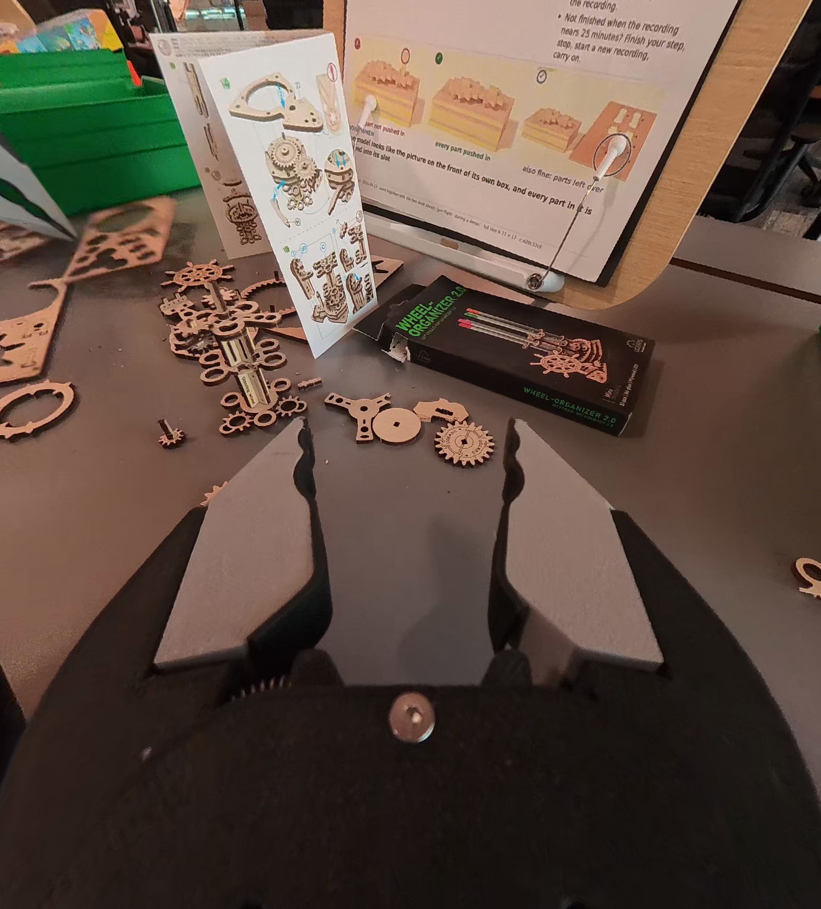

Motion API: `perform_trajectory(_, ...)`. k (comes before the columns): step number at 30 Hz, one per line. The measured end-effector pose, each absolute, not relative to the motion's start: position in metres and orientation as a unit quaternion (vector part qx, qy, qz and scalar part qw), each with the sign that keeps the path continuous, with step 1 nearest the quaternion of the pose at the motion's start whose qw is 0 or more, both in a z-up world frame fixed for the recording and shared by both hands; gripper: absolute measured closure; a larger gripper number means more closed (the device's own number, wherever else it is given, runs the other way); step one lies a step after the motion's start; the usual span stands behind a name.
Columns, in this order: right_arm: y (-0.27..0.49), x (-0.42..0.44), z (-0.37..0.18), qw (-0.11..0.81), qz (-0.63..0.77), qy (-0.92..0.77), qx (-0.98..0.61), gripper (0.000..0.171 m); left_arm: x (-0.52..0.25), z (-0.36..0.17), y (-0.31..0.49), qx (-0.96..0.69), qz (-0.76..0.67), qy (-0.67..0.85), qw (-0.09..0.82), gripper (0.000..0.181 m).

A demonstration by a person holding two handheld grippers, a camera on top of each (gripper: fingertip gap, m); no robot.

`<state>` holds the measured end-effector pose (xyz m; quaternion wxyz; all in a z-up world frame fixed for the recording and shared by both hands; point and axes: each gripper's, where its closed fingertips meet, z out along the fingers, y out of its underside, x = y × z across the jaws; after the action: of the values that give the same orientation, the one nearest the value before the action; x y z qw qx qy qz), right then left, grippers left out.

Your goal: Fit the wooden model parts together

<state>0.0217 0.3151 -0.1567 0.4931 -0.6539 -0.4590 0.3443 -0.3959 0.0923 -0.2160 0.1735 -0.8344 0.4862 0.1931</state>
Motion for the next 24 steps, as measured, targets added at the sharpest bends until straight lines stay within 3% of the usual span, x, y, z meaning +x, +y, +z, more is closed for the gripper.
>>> perform_trajectory(5,0.318,0.028,-0.144,0.518,0.364,-0.435,-0.64,0.1,-0.398,-0.16,0.088,-0.772,0.323,0.493,0.237,0.181)
perform_trajectory(12,0.318,0.033,-0.139,0.516,0.394,-0.417,-0.636,0.1,-0.391,-0.172,0.071,-0.864,0.179,0.387,0.267,0.178)
perform_trajectory(17,0.317,0.029,-0.146,0.503,0.382,-0.431,-0.645,0.099,-0.395,-0.176,0.104,-0.935,0.013,0.102,0.341,0.137)
perform_trajectory(19,0.317,0.027,-0.148,0.499,0.377,-0.435,-0.648,0.098,-0.394,-0.176,0.127,-0.927,-0.04,0.031,0.371,0.112)
perform_trajectory(24,0.317,0.026,-0.15,0.496,0.37,-0.439,-0.651,0.099,-0.412,-0.193,0.18,-0.924,-0.044,-0.07,0.372,0.09)
